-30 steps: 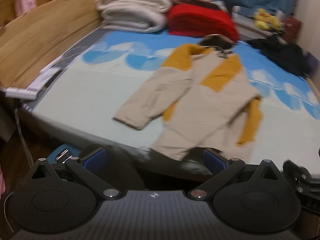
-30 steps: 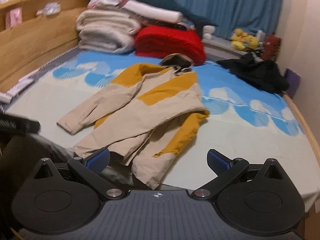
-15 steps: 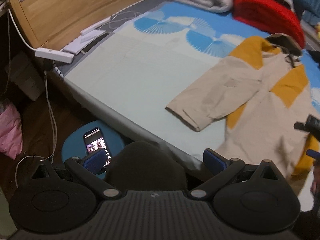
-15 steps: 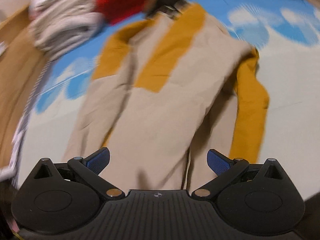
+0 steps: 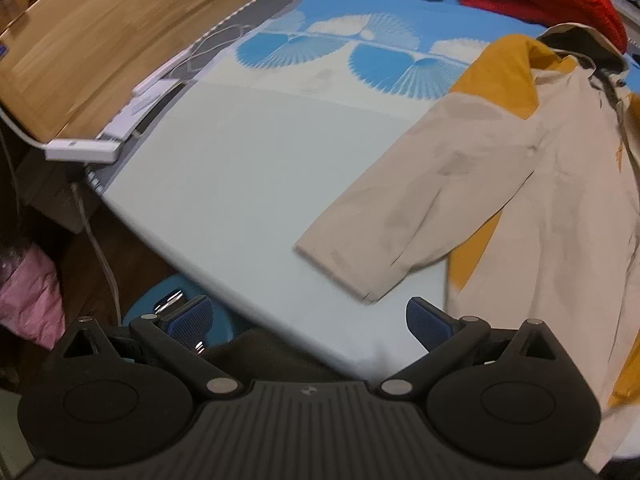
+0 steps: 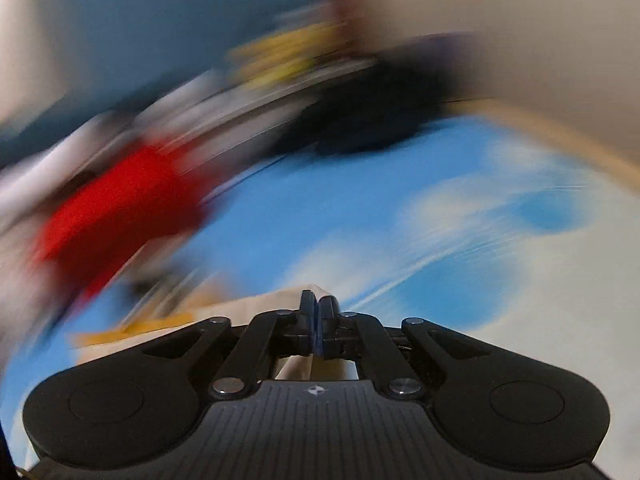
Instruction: Fold large clothes
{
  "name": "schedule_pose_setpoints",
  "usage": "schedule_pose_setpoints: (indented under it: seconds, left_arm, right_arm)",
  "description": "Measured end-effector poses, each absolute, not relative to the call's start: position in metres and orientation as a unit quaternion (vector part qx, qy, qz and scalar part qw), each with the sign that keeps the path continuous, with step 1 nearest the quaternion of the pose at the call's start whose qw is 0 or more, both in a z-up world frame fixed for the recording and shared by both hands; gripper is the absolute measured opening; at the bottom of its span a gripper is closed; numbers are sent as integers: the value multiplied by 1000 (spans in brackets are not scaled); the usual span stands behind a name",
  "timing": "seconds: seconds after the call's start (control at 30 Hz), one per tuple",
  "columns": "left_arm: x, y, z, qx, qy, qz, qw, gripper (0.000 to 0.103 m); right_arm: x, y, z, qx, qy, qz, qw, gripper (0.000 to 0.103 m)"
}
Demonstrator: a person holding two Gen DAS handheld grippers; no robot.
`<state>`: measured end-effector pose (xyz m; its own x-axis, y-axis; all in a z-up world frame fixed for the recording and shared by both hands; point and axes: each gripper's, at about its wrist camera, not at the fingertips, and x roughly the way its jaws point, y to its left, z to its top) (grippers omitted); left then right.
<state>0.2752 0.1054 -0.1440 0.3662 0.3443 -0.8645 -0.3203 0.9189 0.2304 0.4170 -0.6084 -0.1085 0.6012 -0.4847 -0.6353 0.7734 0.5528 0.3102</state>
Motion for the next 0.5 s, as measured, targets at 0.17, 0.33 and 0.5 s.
schedule_pose_setpoints:
  seconds: [0.17,0.33,0.5]
  left_arm:
    - [323,93,-167,15,522,196,830,103]
    - [387,104,-217,-25,563,178,807,103]
    - [428,134,-271,-95,595,173,779,103]
  right_arm:
    - [329,-644,-116,239,225,-346,879,81]
    - [269,-579,-174,248,310,-268,878,82]
    - [247,-489,-214,298,373,-205,855,82]
